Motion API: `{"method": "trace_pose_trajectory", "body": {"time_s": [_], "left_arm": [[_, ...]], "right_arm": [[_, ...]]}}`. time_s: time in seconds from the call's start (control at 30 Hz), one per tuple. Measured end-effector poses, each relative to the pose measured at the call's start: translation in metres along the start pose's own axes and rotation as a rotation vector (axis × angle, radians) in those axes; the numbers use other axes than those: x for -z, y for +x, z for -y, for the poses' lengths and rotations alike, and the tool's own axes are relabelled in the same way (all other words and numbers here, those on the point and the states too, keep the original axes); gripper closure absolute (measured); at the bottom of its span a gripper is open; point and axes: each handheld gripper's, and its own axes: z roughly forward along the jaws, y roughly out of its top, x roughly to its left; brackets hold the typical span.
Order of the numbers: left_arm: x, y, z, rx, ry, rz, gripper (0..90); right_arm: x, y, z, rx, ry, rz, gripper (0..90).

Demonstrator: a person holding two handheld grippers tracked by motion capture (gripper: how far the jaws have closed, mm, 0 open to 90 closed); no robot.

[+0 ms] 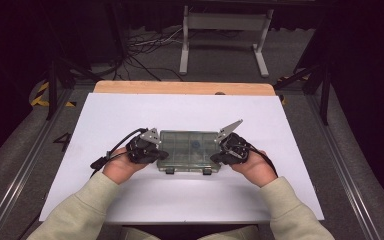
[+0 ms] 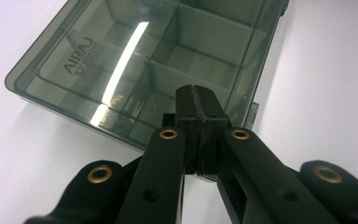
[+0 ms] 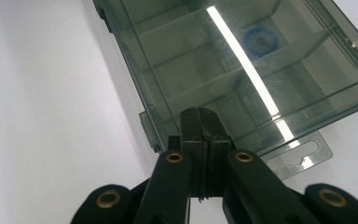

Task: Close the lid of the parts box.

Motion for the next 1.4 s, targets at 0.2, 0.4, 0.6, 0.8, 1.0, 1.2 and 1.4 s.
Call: {"method": "trace_pose_trajectory", "body": {"time_s": [0.2,0.4,0.6,0.8,1.0,1.2,1.4], "left_arm": [[0.001,0.0,-0.001,0.012,0.003,0.001,84.1],[0.01,-0.002,-0.001,0.02,-0.042,-0.005,75.3],[0.018,-0.007,-0.001,0.036,-0.097,-0.015,54.2],[0.026,-0.012,0.0,0.063,-0.161,-0.049,35.6],[0.037,-0.016,0.006,0.072,-0.233,-0.068,20.5],[0.046,-0.02,0.014,0.078,-0.311,-0.079,11.4],[0.056,-0.026,0.025,0.069,-0.395,-0.111,3.3]], "right_arm": [[0.001,0.001,0.0,0.003,-0.004,0.01,85.9],[0.01,0.005,-0.002,0.003,-0.061,0.034,74.2],[0.02,0.008,-0.001,0.007,-0.144,0.055,49.9],[0.031,0.013,0.001,0.01,-0.241,0.089,31.5],[0.042,0.019,0.008,0.024,-0.326,0.129,15.6],[0.05,0.022,0.016,0.027,-0.403,0.145,7.4],[0.058,0.024,0.03,0.028,-0.489,0.168,1.1]]}}
